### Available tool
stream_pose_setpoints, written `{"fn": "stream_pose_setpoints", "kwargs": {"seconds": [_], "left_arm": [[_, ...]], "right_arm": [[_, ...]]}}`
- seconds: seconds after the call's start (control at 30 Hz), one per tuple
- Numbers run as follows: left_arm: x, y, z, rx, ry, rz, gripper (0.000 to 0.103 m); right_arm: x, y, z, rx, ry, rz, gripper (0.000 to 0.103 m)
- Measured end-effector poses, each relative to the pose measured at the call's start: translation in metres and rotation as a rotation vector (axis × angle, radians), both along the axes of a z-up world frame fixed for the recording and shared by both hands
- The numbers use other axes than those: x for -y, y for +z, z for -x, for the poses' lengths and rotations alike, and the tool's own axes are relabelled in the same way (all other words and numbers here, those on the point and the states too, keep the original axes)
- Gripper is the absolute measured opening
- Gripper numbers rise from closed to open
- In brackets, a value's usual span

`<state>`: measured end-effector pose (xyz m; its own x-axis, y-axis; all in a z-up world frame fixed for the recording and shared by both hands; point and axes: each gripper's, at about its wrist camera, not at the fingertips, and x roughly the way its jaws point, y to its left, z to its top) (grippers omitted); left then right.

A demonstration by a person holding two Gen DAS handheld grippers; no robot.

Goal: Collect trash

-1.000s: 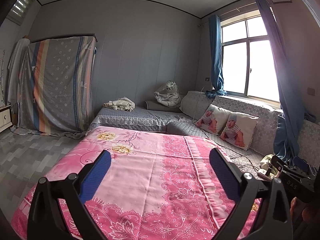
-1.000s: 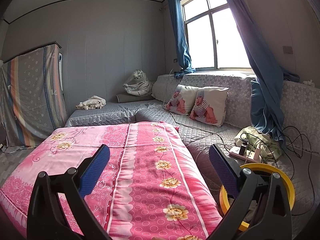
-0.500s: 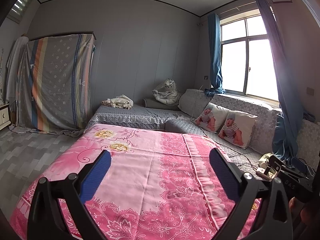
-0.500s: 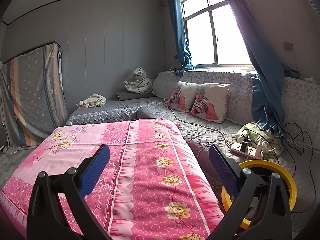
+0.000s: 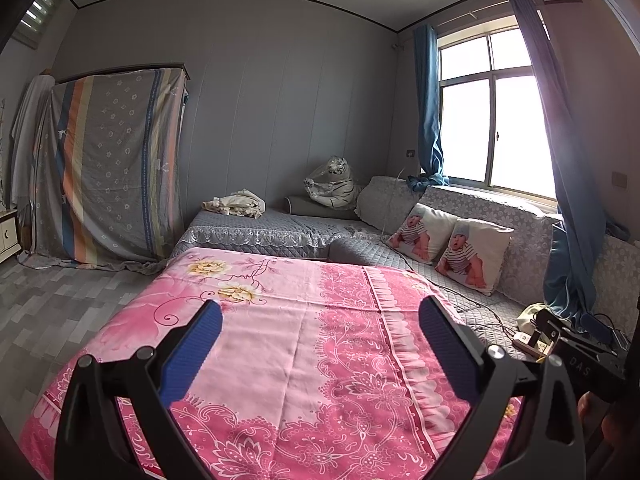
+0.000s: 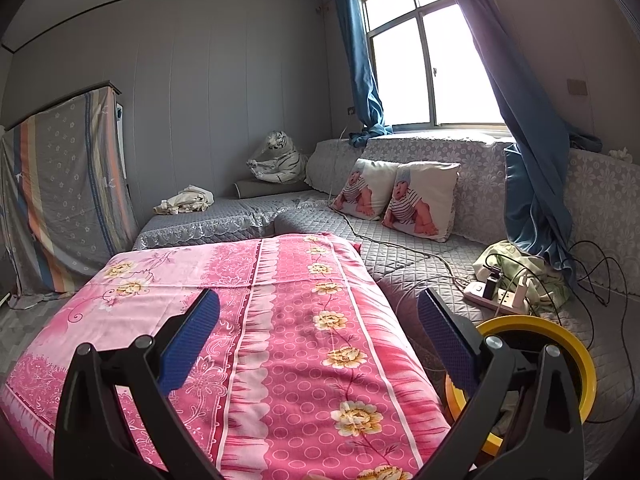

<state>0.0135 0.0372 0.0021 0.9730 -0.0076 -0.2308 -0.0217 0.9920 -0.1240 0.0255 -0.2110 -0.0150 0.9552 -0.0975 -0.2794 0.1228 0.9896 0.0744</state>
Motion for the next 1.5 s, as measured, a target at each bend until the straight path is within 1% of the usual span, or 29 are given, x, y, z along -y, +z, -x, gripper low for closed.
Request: {"fn": "stream_pose_setpoints", "kwargs": {"seconds": [0.77, 1.1, 1.4, 1.5], "left_arm": [[-0.001, -0.006, -0.011, -0.027, -0.012, -0.003, 0.095], [0.0, -0.009, -0.017, -0.043, 0.008, -0.018, 0.095], [0.007, -0.009, -0.016, -0.03, -0.01, -0.036, 0.095], [0.006, -0.009, -0.017, -0.035, -0.013, -0.028, 0.095]], "right_arm": [[0.003, -0.005, -0.005, -0.028, 0.003, -0.018, 0.095], [0.003, -0.006, -0.007, -0.035, 0.004, -0.022, 0.095], [0.004, -0.007, -0.008, -0.043, 0.004, -0.027, 0.095], [0.004, -0.008, -0.009, -0.048, 0.006, -0.031, 0.095]]}}
